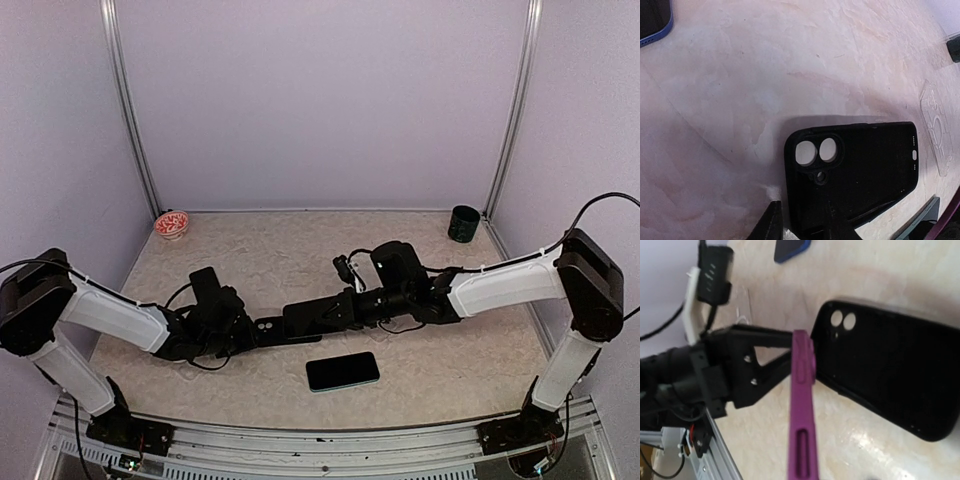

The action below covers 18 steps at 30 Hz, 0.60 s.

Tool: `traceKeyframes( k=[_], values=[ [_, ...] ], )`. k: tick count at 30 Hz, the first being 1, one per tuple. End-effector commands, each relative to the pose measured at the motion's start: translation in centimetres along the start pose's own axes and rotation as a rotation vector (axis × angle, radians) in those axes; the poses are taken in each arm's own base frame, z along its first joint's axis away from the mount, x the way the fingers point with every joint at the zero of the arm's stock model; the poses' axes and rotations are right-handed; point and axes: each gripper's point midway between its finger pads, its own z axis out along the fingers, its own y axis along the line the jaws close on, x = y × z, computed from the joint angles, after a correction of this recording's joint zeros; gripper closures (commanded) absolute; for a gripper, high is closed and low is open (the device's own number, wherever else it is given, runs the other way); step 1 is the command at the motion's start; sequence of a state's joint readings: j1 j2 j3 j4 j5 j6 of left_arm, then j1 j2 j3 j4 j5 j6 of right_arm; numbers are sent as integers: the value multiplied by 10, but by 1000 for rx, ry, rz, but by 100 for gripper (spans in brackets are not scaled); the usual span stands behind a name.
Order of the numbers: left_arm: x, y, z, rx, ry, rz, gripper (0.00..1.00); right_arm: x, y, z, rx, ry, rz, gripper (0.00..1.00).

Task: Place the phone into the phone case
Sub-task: Move the phone case to the center of the board.

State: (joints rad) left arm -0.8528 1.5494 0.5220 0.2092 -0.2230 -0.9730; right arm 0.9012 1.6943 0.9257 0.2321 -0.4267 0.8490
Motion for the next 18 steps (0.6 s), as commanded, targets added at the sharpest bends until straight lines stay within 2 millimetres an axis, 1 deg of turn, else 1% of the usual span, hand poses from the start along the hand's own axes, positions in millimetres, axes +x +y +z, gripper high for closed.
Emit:
traceKeyframes(
  k=[1, 3, 8, 9, 11, 15, 18],
  values=[
    [-4, 6, -8, -20, -32, -9, 64, -7, 23, 11, -86, 29, -21, 100],
    [-8, 7, -11, -25, -47, -8, 58, -7, 20, 17, -82, 42, -17, 100],
    [-19, 4, -22, 0, -94, -7, 49, -5, 18, 32, -95, 92, -8, 100],
    [-22, 4, -24, 6, -101, -7, 45, -5, 19, 35, -102, 101, -8, 100],
    [-26, 5, -27, 17, -105, -8, 36, -7, 17, 39, -105, 114, -6, 100],
    [-36, 9, -32, 43, -116, -19, 14, -13, 10, 45, -105, 141, 16, 100],
    [-48, 10, -35, 72, -127, -23, 2, -17, 7, 48, -118, 154, 33, 100]
  ],
)
